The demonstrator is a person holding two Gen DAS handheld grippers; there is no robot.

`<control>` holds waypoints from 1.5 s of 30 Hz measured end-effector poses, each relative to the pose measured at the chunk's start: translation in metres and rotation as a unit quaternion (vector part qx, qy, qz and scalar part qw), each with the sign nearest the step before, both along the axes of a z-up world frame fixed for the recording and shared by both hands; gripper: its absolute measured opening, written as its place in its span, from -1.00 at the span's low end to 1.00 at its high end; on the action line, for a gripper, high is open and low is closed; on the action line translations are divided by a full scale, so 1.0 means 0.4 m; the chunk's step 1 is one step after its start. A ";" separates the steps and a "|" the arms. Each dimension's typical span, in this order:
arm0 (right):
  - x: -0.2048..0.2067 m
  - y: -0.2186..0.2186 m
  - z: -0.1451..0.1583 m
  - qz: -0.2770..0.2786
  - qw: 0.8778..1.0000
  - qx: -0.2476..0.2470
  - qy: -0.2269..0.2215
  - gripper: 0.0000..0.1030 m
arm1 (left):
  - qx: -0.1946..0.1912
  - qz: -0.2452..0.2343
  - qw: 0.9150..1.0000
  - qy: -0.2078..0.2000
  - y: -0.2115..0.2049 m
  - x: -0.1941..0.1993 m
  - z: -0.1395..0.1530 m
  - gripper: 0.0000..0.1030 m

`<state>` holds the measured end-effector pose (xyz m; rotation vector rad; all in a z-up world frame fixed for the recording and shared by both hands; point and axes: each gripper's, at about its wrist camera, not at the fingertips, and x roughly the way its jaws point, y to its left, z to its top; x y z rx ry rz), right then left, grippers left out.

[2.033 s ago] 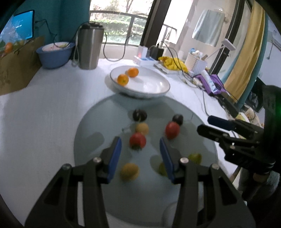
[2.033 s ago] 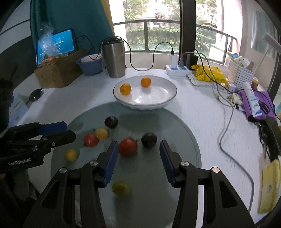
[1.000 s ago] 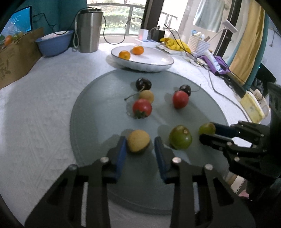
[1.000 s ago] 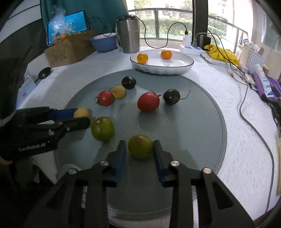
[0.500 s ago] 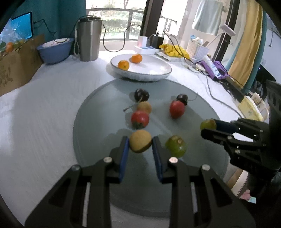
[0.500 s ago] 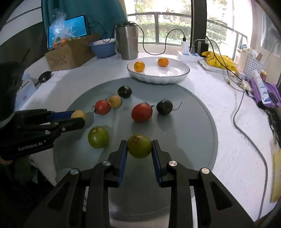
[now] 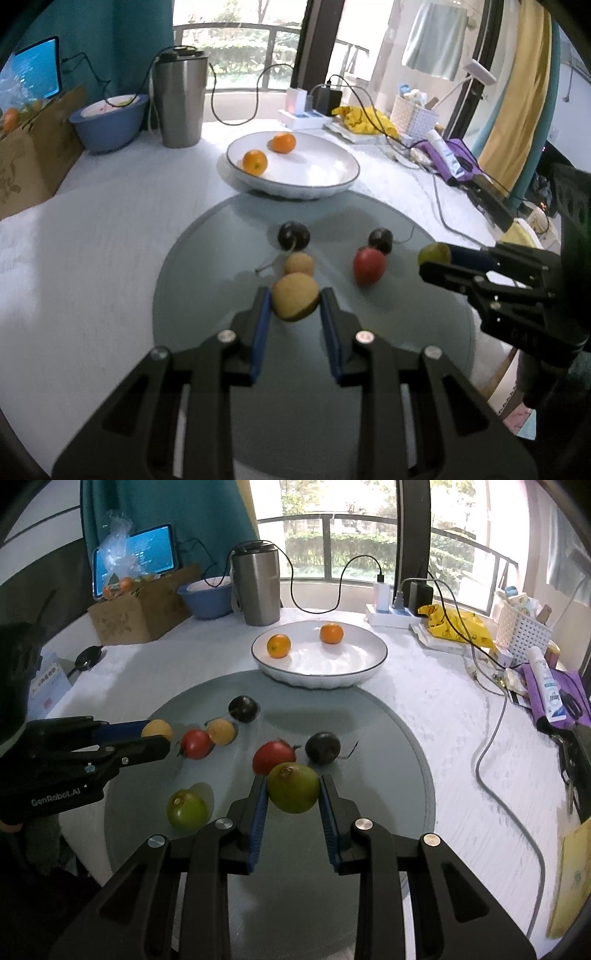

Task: Organize fruits
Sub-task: 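Carry the yellow and green fruits into the white bowl and open both tools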

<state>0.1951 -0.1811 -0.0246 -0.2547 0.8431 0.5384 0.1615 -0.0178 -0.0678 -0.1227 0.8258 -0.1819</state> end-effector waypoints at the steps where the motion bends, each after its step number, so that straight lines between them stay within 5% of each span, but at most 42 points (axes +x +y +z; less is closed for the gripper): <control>1: 0.005 0.001 0.002 0.000 1.000 0.000 0.000 -0.42 | 0.000 0.000 1.000 -0.001 0.001 0.007 0.003 -0.45; 26: 0.209 0.040 0.047 0.013 1.000 0.005 -0.009 -0.42 | -0.001 -0.009 1.000 -0.001 0.006 0.189 0.034 -0.45; 45: 0.365 0.094 0.000 0.031 0.999 0.004 0.008 -0.42 | 0.000 -0.009 1.000 0.013 0.015 0.368 0.007 -0.45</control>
